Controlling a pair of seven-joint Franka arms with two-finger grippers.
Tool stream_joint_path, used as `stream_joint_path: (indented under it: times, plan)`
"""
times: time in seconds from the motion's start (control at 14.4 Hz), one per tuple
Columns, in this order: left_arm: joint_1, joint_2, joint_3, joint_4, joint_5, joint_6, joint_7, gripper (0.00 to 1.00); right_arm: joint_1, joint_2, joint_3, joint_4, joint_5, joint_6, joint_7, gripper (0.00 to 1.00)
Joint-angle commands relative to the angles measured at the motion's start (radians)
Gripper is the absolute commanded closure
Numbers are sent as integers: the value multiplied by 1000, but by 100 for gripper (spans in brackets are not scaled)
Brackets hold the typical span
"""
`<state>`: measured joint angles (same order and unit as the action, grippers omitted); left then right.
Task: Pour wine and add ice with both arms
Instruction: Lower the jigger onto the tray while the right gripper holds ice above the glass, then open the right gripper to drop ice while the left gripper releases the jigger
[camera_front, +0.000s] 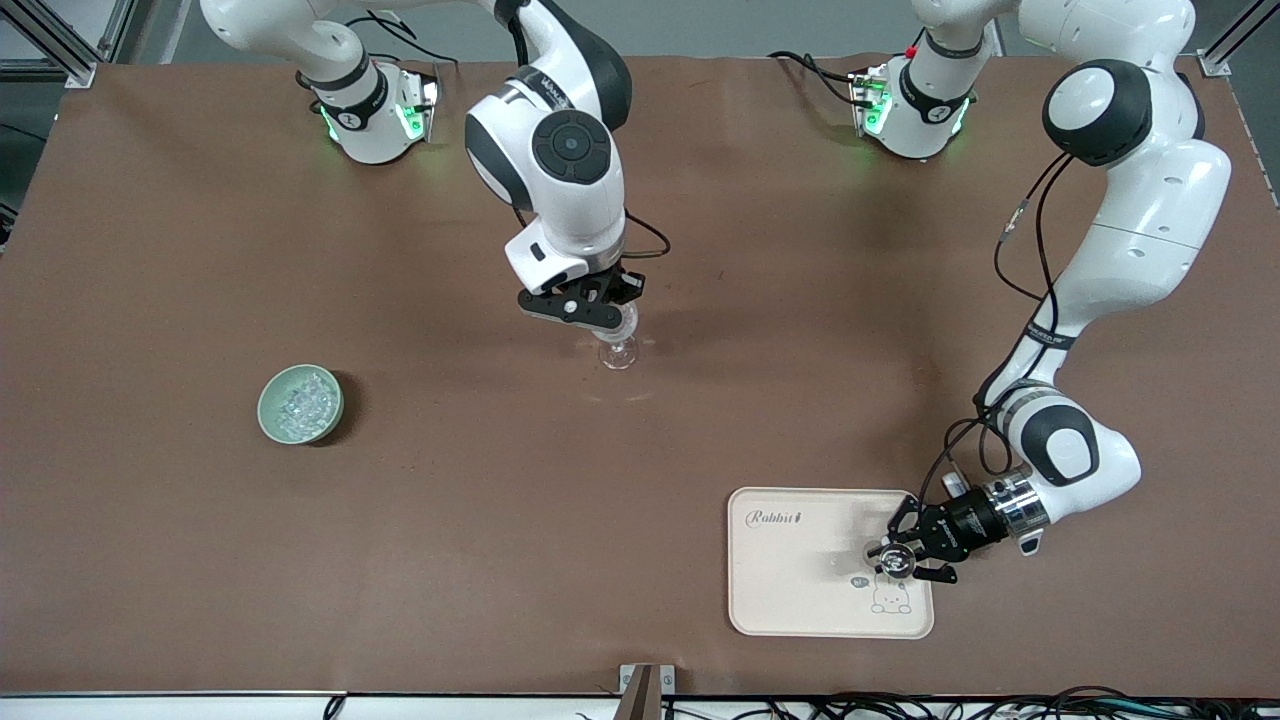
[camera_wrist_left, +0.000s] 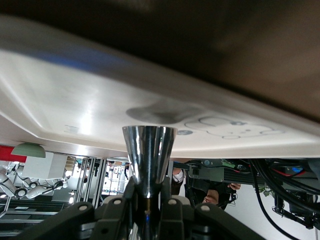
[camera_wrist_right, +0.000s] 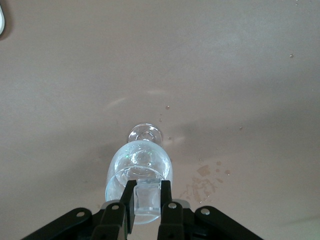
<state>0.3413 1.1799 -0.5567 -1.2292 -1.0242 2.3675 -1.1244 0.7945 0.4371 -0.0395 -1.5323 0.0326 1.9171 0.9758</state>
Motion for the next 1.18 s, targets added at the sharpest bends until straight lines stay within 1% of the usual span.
stream_joint_path:
  times: [0.0,0.07,0.21,0.35,0.42,0.49,0.56,0.63,0.84,0.91,1.04,1.11]
  plan:
    - [2,15,-6,20,-27,4,17,79,17,3,-10,-11,-19,16,23,97]
    - [4,15,-5,19,-27,4,31,76,15,3,-11,-11,-19,16,23,97]
    - [4,15,-2,19,-27,4,49,62,15,9,-11,-9,-19,26,23,96]
    - [2,14,-2,17,-27,4,49,53,15,11,-11,-8,-19,30,23,93]
    - [2,14,0,11,-25,4,49,44,15,11,-11,-8,-19,30,23,92]
    - [2,11,0,11,-22,4,51,29,15,11,-11,-8,-19,30,23,89]
    - [4,4,4,8,-17,4,52,10,14,11,-11,-8,-19,28,23,86]
    - [5,1,6,8,-16,3,52,0,14,11,-11,-8,-19,26,21,83]
    - [33,-26,6,-15,-5,-7,54,0,11,11,-11,-6,-19,25,21,72]
    - [39,-31,6,-21,24,-13,60,0,12,11,-11,-5,-19,23,21,70]
    - [48,-46,6,-27,100,-28,57,0,12,11,-11,-5,-19,23,21,61]
    - [51,-63,6,-48,119,-37,57,0,12,11,-11,-5,-19,23,21,57]
